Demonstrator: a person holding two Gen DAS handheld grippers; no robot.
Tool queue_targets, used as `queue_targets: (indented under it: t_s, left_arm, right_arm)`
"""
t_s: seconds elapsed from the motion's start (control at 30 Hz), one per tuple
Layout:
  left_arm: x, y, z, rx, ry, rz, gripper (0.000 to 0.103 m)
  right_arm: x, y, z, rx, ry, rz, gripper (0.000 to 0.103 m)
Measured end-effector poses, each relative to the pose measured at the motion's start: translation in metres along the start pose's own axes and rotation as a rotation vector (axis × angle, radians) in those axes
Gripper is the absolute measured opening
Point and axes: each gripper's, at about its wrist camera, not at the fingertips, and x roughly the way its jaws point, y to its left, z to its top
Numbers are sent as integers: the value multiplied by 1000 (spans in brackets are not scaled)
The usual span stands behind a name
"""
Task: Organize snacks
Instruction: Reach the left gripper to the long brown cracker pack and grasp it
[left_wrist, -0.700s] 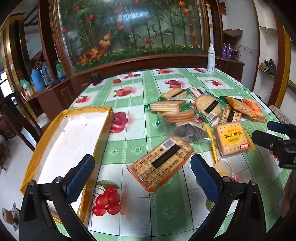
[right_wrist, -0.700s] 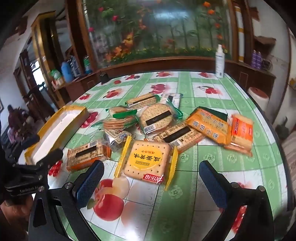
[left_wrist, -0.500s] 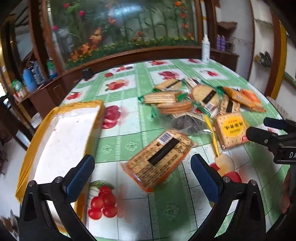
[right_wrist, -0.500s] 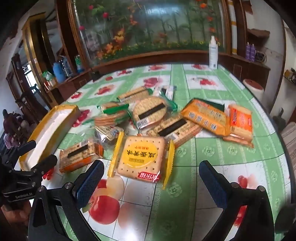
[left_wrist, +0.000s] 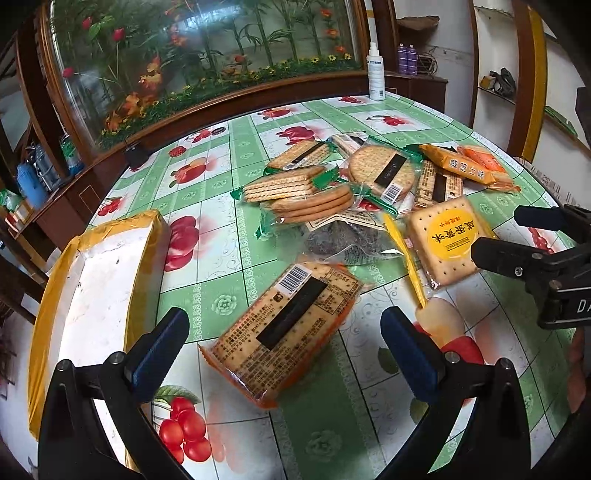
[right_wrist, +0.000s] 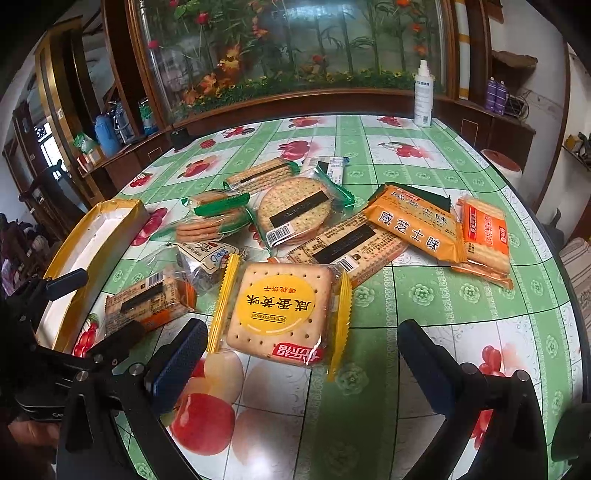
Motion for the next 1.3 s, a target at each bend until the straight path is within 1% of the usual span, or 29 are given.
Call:
queue_targets:
  t_s: [0.27, 0.33, 0.43, 0.5, 0.6, 0.67, 0.77, 0.8, 0.87, 0.93, 1.03, 1.17, 1.2, 1.27, 1.3]
  left_arm:
    - [8, 5, 1, -7, 14, 10, 103]
    - [12, 6, 1, -6, 20, 17, 103]
    - [22, 8, 2, 1, 41, 8, 103]
    - [32, 6, 2, 28, 70, 5, 103]
    - [41, 1, 3, 89, 94, 15, 103]
    - [44, -2, 4, 125, 106, -5, 103]
    - [46, -2, 8, 142, 110, -23, 103]
    - [48, -1, 10, 141, 115, -32, 103]
    - [53, 1, 14, 131, 126, -53, 103]
    - [56, 4, 16, 114, 139, -74, 103]
    - [60, 7, 16, 81, 152, -111, 103]
    - [60, 8, 13, 41, 161, -150, 103]
    - [59, 8, 11, 36, 159, -154, 102]
    - [56, 7, 10, 23, 153, -169, 96]
    - [55, 8, 10, 13, 152, -181, 91]
  right_arm:
    - [11, 8, 1, 16, 8, 26, 103]
    - [16, 11, 1, 9, 20, 12, 103]
    - [24, 16, 2, 1, 30, -11, 103]
    - [29, 19, 4, -3, 42, -27, 103]
    - [38, 21, 7, 7, 52, -46, 103]
    - [43, 20, 9, 16, 61, -50, 103]
    - [48, 18, 8, 20, 81, -55, 103]
    - [50, 17, 9, 31, 84, -38, 103]
    - [52, 15, 7, 26, 92, -47, 102]
    - [55, 15, 8, 50, 95, -4, 102]
    - [58, 15, 8, 48, 99, 15, 100]
    - [57, 16, 8, 33, 97, 22, 95]
    - [57, 16, 8, 26, 97, 26, 92]
    - [57, 17, 9, 13, 93, 23, 89]
    - [57, 18, 9, 7, 90, 18, 88]
